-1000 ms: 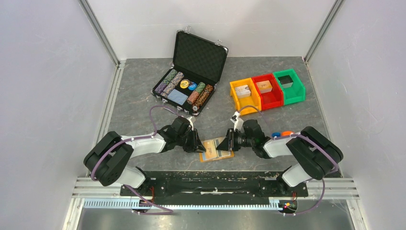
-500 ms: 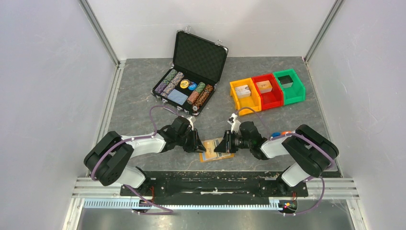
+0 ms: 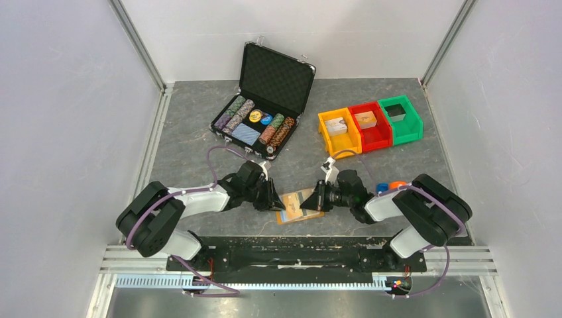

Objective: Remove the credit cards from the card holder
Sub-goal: Remove the credit card from the card holder.

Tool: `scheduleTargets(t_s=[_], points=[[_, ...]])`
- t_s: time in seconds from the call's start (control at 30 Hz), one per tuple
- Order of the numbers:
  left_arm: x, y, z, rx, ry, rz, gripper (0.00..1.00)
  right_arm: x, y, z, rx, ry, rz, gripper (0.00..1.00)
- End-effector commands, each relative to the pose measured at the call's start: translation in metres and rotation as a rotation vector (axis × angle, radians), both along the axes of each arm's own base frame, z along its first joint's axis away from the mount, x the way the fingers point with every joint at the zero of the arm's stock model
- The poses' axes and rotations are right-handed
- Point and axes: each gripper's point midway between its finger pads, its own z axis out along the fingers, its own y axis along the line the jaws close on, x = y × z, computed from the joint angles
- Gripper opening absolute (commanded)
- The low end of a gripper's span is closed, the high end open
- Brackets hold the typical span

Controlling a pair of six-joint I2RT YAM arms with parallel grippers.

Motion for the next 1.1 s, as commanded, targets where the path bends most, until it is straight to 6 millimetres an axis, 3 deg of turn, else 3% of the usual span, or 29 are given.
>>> scheduleTargets(t_s=[0.0, 0.23, 0.37, 0.57, 1.07], points=[[-0.015, 0.027, -0.031, 0.139, 0.065, 0.027, 0.31, 0.006, -0.005, 0.012, 0.018, -0.052, -0.004, 0.00], [-0.014, 0.025, -0.028, 0.133, 0.062, 0.026, 0.31, 0.008, -0.015, 0.014, -0.009, -0.067, -0.010, 0.00], [-0.014, 0.022, -0.028, 0.121, 0.063, 0.021, 0.31, 0.011, -0.009, 0.022, 0.014, -0.083, 0.019, 0.00], [-0.014, 0.020, -0.026, 0.106, 0.066, 0.017, 0.31, 0.012, 0.002, 0.024, 0.023, -0.069, 0.035, 0.20], [-0.014, 0.016, -0.025, 0.089, 0.067, 0.011, 0.31, 0.016, 0.008, 0.005, -0.049, -0.077, 0.034, 0.27]])
